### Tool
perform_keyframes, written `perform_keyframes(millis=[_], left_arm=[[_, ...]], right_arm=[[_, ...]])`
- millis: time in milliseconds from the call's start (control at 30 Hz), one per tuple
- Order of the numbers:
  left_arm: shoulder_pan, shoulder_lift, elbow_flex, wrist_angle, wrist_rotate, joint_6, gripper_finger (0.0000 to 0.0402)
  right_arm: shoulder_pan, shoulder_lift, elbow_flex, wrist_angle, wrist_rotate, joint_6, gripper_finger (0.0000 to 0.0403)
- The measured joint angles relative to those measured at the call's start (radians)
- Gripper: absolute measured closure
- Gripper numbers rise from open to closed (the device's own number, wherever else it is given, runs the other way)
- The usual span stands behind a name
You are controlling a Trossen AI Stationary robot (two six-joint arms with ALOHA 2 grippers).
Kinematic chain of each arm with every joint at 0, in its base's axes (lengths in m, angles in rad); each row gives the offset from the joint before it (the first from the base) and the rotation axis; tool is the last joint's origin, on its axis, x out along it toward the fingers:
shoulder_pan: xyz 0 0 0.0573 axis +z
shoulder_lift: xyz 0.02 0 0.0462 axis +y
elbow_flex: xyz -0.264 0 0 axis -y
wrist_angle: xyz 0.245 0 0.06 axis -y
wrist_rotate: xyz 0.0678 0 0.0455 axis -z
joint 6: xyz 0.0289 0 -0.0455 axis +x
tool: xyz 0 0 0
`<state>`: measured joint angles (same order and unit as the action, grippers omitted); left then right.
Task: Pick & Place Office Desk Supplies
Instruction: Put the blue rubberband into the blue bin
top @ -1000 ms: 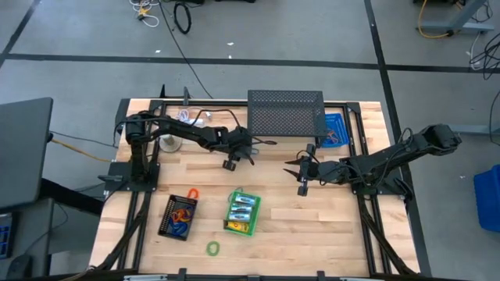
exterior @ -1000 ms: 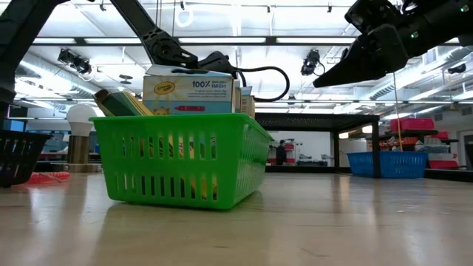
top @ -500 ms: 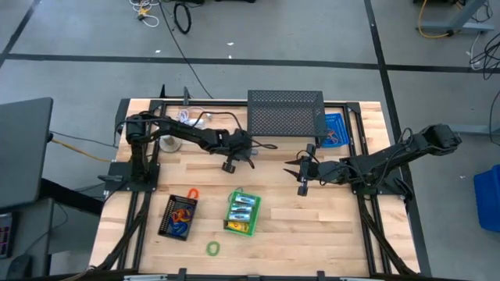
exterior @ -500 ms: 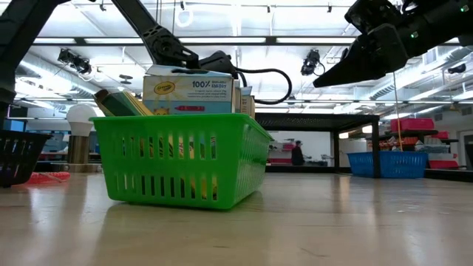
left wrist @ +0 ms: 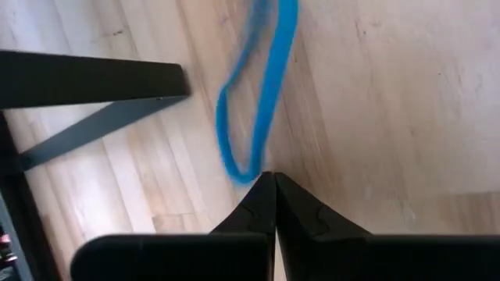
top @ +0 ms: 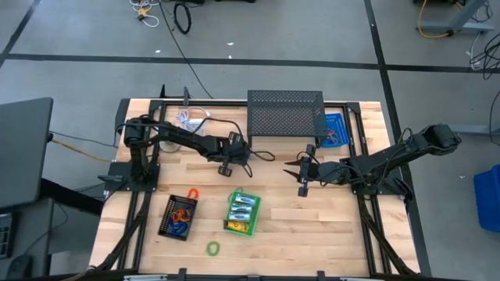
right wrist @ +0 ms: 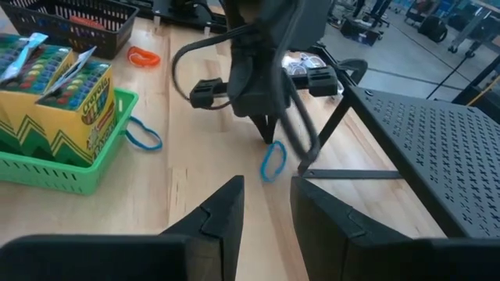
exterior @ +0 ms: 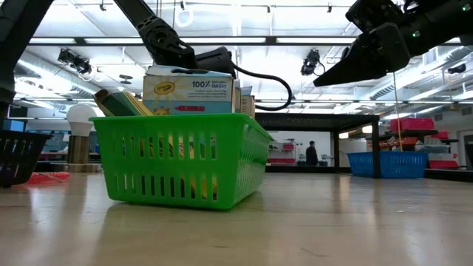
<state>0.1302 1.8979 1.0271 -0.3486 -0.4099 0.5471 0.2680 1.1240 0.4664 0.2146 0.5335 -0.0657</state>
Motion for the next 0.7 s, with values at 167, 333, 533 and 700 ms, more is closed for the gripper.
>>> perform_keyframes(millis=[167,333,533,700], left_arm=[[-0.007,-0.024,0.000,-0.058,-0.006,-0.007,0.0400],[-0.027,-0.064,-0.007,-0.110,-0.064,-0.020,0.0399],[-0.003,-0.091,-0.003,-0.069,0.119,0.027,0.0375],[0.025,-0.091,-0.002,0.000,0.153,0.062,0.0335]], right_arm=[[0.000,0.000,0.000,0.000,0.000,0.005,0.0286],[0.005,0.000,0.000,0.000,-0.001,-0.002,0.0286],[0.005,0.000,0.000,0.000,-0.001,-0.003,0.0286],[0.005,0.000,0.000,0.000,-0.001,-0.002,0.0286]])
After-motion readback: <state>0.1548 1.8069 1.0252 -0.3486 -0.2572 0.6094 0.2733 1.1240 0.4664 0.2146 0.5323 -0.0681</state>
